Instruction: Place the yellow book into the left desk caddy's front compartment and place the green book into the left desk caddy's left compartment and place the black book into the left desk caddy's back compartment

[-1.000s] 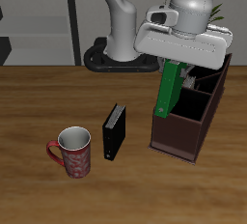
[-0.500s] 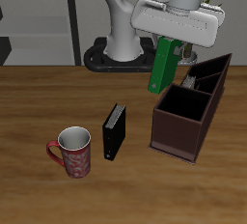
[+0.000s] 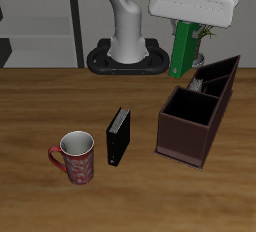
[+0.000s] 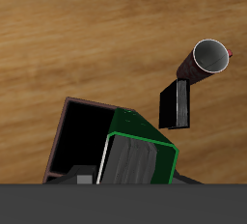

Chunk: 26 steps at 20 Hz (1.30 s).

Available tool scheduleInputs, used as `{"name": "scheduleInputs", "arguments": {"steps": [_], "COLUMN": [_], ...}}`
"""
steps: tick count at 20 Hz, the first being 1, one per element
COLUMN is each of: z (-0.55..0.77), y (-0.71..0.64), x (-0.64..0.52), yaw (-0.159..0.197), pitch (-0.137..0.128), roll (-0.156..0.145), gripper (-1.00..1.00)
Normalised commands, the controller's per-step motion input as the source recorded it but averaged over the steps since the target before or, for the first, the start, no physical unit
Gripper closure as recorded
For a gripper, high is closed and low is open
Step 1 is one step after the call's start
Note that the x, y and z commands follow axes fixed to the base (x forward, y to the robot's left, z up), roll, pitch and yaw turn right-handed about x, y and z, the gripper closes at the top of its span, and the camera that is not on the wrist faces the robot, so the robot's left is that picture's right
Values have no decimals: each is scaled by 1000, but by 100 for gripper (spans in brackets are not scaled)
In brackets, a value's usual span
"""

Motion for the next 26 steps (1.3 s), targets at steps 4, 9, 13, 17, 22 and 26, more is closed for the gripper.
{"name": "scheduleInputs", "arguments": {"steps": [4, 9, 13, 17, 22, 26], "z": [-3, -74, -107, -100, -150, -146], "y": [137, 237, 277, 240, 216, 175], "x": [-404, -284, -250, -221, -313, -219], "yaw": [-10, -1, 15, 7, -35, -11], "pitch": [-45, 11, -10, -1, 5, 6], "roll": [-7, 35, 57, 61, 38, 55], "gripper": [100, 100, 100, 100, 100, 100]}}
